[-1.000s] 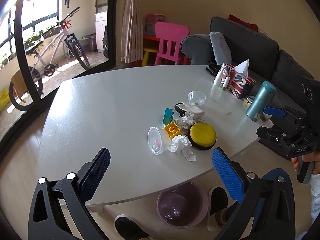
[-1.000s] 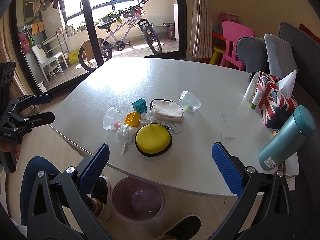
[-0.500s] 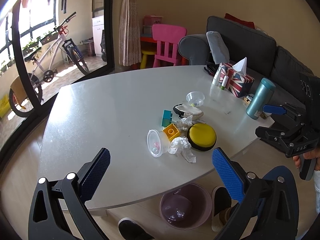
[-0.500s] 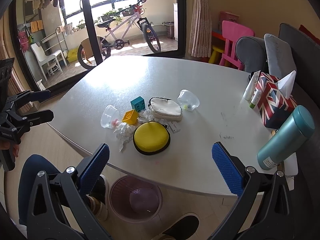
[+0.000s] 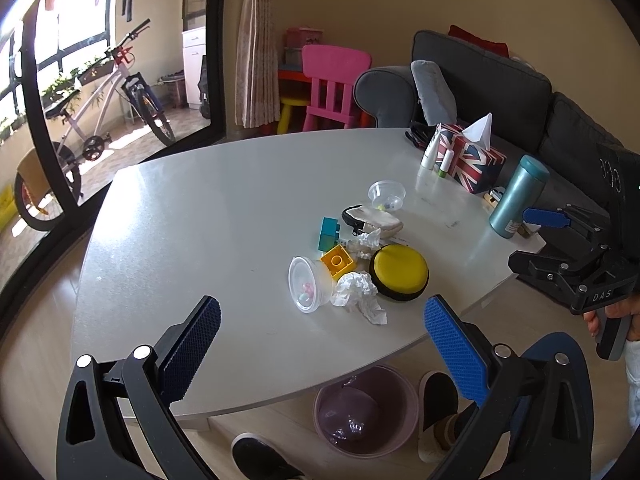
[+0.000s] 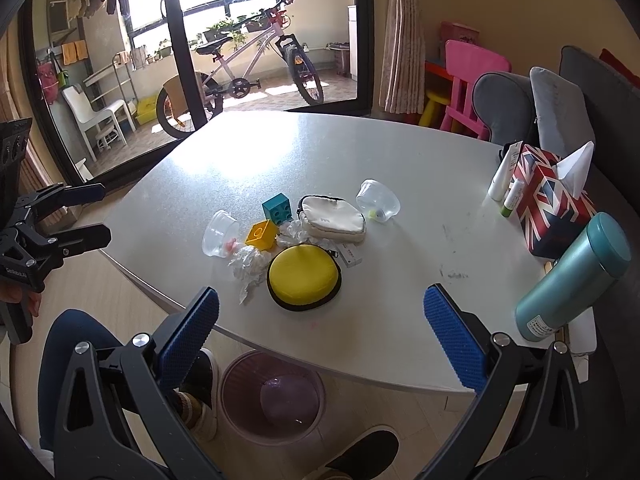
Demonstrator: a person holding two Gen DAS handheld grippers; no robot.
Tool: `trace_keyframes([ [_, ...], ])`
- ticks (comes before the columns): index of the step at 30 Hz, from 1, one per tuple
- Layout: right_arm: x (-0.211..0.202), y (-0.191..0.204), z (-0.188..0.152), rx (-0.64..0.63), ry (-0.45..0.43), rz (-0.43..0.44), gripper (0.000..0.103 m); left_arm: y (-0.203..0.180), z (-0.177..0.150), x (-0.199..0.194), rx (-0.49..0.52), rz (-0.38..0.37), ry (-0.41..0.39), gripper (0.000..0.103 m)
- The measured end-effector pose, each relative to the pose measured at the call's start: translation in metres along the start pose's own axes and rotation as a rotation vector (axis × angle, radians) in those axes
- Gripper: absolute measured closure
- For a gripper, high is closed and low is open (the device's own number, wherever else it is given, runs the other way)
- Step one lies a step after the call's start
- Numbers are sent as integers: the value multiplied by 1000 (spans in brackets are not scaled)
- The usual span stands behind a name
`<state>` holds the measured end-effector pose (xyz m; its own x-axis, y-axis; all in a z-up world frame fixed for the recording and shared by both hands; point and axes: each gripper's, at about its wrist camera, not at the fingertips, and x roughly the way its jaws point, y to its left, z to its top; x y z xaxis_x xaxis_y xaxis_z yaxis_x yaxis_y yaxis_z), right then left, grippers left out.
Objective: Collect trash
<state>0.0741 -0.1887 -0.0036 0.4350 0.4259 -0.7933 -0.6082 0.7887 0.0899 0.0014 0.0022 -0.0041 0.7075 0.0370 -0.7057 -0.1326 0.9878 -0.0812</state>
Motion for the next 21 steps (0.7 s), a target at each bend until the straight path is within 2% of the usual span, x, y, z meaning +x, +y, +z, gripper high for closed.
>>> trace_keyframes([
  [10,17,2,7,-8,25,16,3,2,0,3,-8,9,3,5],
  [21,85,4,8,-36,173,32,3,5,-4,6,-17,15,15,5],
])
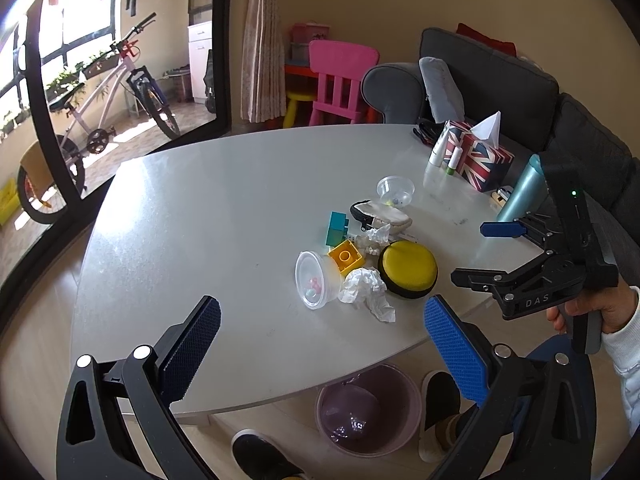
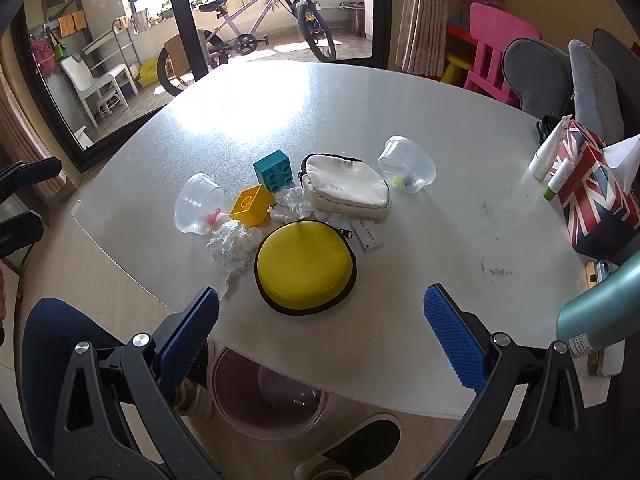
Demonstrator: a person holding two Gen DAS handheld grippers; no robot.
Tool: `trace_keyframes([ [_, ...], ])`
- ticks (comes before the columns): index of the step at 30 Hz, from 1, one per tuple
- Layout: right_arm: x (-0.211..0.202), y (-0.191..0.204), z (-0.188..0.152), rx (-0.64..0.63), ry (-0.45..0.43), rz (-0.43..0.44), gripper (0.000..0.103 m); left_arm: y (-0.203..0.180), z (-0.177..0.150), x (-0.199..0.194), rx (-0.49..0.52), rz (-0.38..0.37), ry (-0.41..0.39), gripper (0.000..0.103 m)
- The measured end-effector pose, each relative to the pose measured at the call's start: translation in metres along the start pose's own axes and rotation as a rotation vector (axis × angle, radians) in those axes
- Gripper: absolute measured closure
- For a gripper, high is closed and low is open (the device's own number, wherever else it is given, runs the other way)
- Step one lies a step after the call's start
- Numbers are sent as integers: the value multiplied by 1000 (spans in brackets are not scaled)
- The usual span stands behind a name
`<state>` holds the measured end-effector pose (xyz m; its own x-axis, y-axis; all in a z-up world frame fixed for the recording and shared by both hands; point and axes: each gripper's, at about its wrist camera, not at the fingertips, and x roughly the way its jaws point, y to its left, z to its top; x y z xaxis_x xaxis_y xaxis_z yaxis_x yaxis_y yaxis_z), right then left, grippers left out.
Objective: Collect trash
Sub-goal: 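Grasp the yellow round case with the right gripper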
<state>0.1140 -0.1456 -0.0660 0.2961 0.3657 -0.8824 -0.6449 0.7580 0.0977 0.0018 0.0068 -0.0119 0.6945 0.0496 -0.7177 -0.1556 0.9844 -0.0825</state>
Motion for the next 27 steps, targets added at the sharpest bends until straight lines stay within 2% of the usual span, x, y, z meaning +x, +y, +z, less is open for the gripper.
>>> trace_keyframes([
  [14,61,7,20,-62,177,16,3,7,-3,7,-29,-8,22,5],
  [24,77,9,24,-61,202,56,4,9,-3,13,-36,-6,36,5],
  [27,81,11,24,-61,215,50,23,10,-4,14,-37,-5,42,5],
])
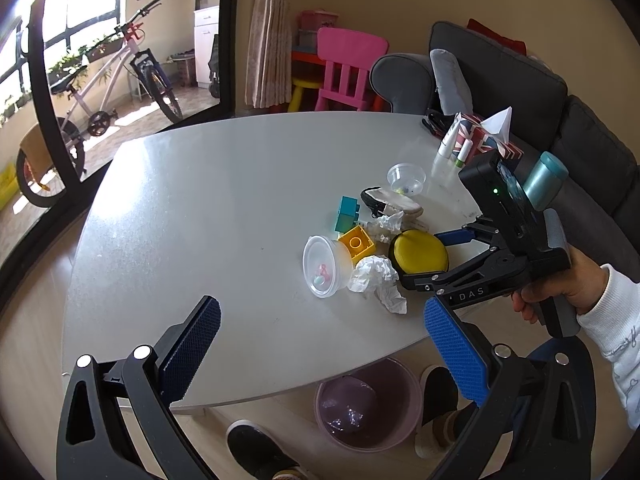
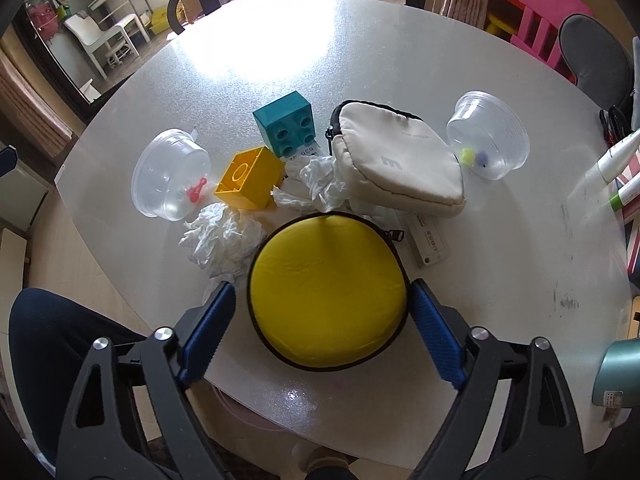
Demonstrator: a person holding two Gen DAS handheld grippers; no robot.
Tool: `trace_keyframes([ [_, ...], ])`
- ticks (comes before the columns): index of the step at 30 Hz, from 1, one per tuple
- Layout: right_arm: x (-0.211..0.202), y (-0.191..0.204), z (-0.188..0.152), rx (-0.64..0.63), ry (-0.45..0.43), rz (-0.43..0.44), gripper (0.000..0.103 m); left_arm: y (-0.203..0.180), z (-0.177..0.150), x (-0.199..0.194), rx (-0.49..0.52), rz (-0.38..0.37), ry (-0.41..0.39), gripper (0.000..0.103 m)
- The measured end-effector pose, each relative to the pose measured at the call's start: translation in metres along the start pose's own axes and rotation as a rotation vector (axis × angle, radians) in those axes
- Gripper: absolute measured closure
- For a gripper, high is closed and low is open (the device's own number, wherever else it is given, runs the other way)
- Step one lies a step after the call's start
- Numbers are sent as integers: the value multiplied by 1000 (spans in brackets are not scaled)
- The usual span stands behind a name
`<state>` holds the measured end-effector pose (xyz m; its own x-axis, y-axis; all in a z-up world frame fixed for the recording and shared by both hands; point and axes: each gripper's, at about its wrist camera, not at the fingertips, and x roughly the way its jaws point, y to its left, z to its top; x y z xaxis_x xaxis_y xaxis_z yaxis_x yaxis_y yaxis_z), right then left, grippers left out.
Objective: Collect trash
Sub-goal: 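Grasp the yellow round case with the right gripper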
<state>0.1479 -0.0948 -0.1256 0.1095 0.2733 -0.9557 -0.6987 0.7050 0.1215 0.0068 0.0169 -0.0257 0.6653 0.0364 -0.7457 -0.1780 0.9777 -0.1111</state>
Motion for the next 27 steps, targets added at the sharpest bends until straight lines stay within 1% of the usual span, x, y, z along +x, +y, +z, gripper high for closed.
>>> trace_keyframes([
  [7,-6,-6,-7,23,-32,10,25,-3,0,7,3,-2,10,5],
  [14,-30,-16,-21,77,-100,7,25,-5,3,17,6,-1,17,5],
  [19,-48,-23,-36,105,-134,-4,25,-8,8,29,5,0,34,5],
  [27,-66,-28,-52,115,-159,-19,25,-6,17,55,-40,-5,76,5],
])
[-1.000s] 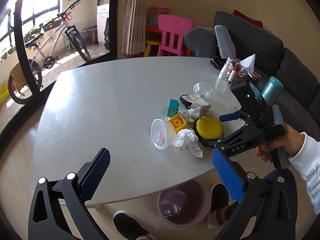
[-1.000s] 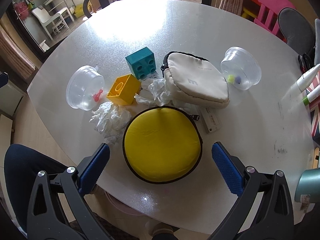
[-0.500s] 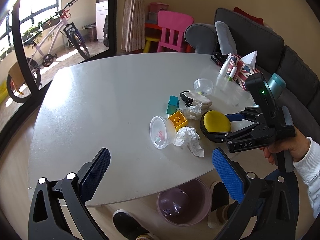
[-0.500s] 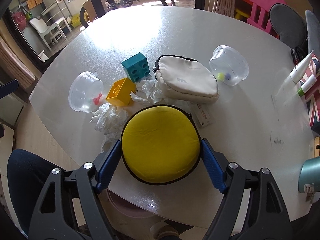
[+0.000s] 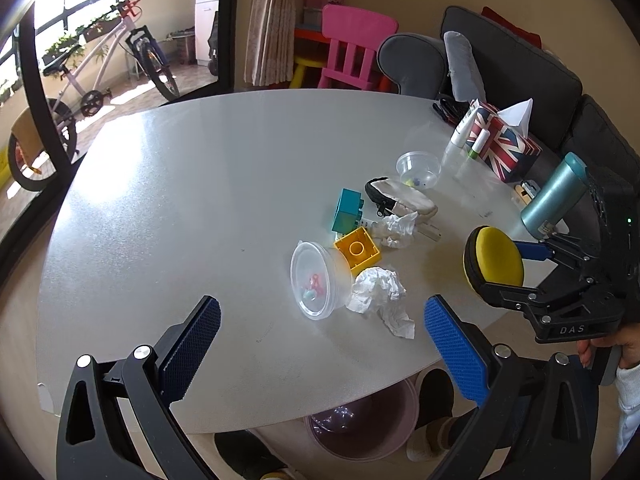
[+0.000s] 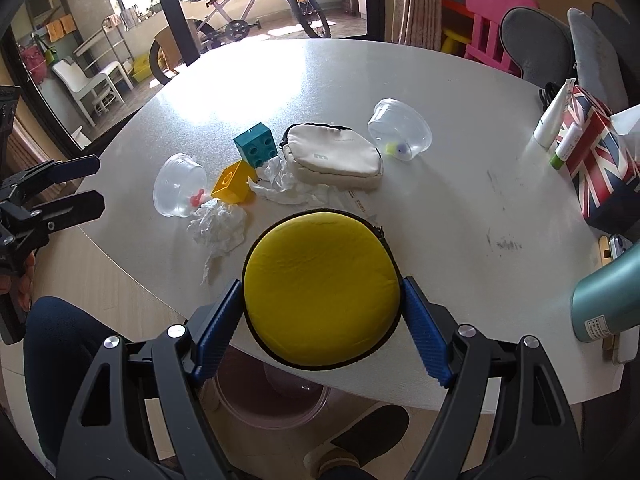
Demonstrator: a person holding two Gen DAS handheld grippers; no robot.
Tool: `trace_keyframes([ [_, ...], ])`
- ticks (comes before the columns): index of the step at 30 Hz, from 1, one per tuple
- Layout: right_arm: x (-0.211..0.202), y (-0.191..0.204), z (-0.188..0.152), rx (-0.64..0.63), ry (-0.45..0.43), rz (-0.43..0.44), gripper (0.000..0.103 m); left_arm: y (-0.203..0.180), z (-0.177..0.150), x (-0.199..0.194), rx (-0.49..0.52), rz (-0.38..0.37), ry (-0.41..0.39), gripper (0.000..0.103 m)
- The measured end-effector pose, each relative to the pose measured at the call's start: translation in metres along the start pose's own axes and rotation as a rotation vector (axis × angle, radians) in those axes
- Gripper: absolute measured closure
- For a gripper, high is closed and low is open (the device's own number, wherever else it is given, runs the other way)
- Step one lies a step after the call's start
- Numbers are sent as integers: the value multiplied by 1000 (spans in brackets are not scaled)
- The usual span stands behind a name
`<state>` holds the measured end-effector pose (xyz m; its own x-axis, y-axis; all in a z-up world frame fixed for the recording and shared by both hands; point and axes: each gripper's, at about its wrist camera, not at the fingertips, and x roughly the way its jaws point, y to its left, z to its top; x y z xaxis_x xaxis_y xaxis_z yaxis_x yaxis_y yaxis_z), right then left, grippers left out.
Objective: Collect trash
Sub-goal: 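Grasp the yellow round case with the right gripper, then grasp the clear plastic cup with the left gripper while the right gripper holds the yellow case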
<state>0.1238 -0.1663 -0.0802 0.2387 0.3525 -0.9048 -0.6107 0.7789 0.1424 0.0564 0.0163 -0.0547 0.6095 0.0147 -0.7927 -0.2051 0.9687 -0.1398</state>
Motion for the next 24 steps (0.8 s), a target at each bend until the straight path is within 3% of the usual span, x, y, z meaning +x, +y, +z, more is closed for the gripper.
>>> trace_keyframes([
  [16,-4,-5,-9,14,-8,4,25,8,22,55,-57,95,147,5],
  [20,-4,-4,-9,14,-8,6,25,11,20,63,-72,81,159,6],
  [21,-4,-4,-9,13,-9,7,25,11,19,64,-73,72,159,8],
  [24,-2,-4,-9,15,-8,8,25,14,16,67,-91,27,173,32],
])
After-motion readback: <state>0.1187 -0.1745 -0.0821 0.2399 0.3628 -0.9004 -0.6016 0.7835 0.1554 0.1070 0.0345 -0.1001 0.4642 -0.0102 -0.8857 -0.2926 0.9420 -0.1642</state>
